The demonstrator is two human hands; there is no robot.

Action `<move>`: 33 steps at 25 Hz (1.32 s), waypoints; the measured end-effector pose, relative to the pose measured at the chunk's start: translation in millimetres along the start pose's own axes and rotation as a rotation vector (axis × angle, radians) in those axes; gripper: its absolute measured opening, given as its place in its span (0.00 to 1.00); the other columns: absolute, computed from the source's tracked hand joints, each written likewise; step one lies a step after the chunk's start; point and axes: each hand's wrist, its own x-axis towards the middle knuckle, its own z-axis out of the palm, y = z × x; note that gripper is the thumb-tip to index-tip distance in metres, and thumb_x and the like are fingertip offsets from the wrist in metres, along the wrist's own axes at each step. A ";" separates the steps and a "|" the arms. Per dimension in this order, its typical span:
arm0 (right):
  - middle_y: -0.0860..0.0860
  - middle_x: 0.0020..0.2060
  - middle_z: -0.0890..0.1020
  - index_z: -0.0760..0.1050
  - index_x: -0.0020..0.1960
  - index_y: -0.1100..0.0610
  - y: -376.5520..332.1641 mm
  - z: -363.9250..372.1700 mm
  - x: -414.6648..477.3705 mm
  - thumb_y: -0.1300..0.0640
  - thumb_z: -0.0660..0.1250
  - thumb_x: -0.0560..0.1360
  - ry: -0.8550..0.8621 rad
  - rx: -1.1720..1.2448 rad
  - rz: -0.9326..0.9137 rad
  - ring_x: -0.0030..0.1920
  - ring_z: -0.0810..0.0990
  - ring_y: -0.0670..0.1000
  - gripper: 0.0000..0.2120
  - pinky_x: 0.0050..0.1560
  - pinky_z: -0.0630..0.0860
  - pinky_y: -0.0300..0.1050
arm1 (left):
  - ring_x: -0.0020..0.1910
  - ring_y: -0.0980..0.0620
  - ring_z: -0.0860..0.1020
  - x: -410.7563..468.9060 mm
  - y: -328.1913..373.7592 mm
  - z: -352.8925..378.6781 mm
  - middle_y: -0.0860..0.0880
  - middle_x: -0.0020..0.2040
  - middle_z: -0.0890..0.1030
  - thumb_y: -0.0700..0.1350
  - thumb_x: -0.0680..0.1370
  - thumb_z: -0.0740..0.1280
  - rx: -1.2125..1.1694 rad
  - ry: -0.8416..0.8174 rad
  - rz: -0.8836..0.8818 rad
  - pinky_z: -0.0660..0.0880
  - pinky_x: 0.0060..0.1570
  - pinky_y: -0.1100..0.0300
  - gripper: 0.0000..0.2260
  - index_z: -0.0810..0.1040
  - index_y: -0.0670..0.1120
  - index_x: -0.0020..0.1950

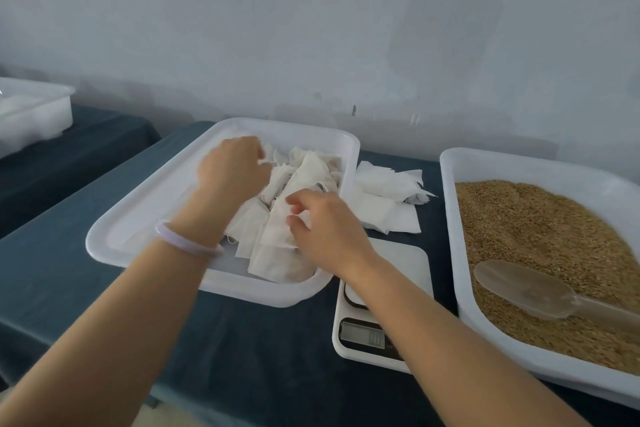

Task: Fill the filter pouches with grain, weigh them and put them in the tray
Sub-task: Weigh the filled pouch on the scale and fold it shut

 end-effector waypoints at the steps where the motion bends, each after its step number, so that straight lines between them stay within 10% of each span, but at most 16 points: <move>1: 0.51 0.53 0.81 0.75 0.62 0.55 6.6 -11.4 0.4 0.58 0.62 0.77 0.037 -0.004 0.031 0.57 0.75 0.52 0.14 0.57 0.72 0.48 | 0.52 0.44 0.77 -6.3 21.2 0.8 0.48 0.51 0.81 0.46 0.75 0.65 -0.093 0.017 0.091 0.69 0.45 0.57 0.08 0.79 0.48 0.52; 4: 0.53 0.54 0.82 0.77 0.60 0.56 44.8 -52.3 -2.9 0.59 0.62 0.76 0.150 -0.098 0.209 0.58 0.77 0.54 0.13 0.58 0.73 0.49 | 0.56 0.45 0.77 -21.9 83.0 15.7 0.46 0.56 0.81 0.37 0.76 0.62 -0.260 -0.038 0.373 0.72 0.54 0.56 0.12 0.80 0.45 0.57; 9: 0.53 0.49 0.83 0.79 0.56 0.58 101.1 -82.1 -25.1 0.62 0.60 0.77 0.261 -0.144 0.436 0.50 0.79 0.53 0.12 0.48 0.71 0.41 | 0.59 0.45 0.76 -24.2 153.9 82.7 0.44 0.57 0.78 0.33 0.76 0.59 0.154 -0.276 0.545 0.69 0.48 0.59 0.13 0.76 0.42 0.58; 16: 0.44 0.38 0.80 0.80 0.50 0.54 112.3 -80.3 -29.5 0.62 0.61 0.76 0.407 0.034 0.459 0.41 0.77 0.42 0.10 0.38 0.66 0.26 | 0.62 0.45 0.75 -10.5 168.1 144.0 0.45 0.63 0.76 0.39 0.78 0.64 0.326 -0.551 0.368 0.72 0.51 0.55 0.14 0.74 0.42 0.64; 24: 0.44 0.36 0.80 0.80 0.50 0.56 113.5 -80.7 -28.0 0.63 0.61 0.76 0.436 0.125 0.470 0.44 0.79 0.46 0.10 0.37 0.65 0.23 | 0.56 0.46 0.78 -7.5 168.9 130.4 0.45 0.57 0.79 0.38 0.78 0.62 0.308 -0.482 0.384 0.70 0.46 0.58 0.08 0.76 0.41 0.56; 29: 0.47 0.50 0.80 0.75 0.62 0.56 107.7 -83.2 -31.0 0.56 0.65 0.76 0.421 0.216 0.487 0.48 0.76 0.43 0.15 0.44 0.67 0.28 | 0.40 0.46 0.72 -12.6 161.9 63.7 0.47 0.37 0.75 0.37 0.75 0.57 -0.312 -0.348 0.288 0.65 0.32 0.60 0.08 0.72 0.41 0.38; 33: 0.43 0.58 0.72 0.65 0.70 0.51 92.7 -88.1 -34.8 0.46 0.69 0.73 0.349 0.448 0.471 0.57 0.74 0.45 0.28 0.52 0.69 0.38 | 0.37 0.46 0.74 -38.3 131.5 29.3 0.44 0.37 0.75 0.35 0.73 0.60 -0.758 -0.553 0.145 0.77 0.42 0.52 0.05 0.74 0.41 0.40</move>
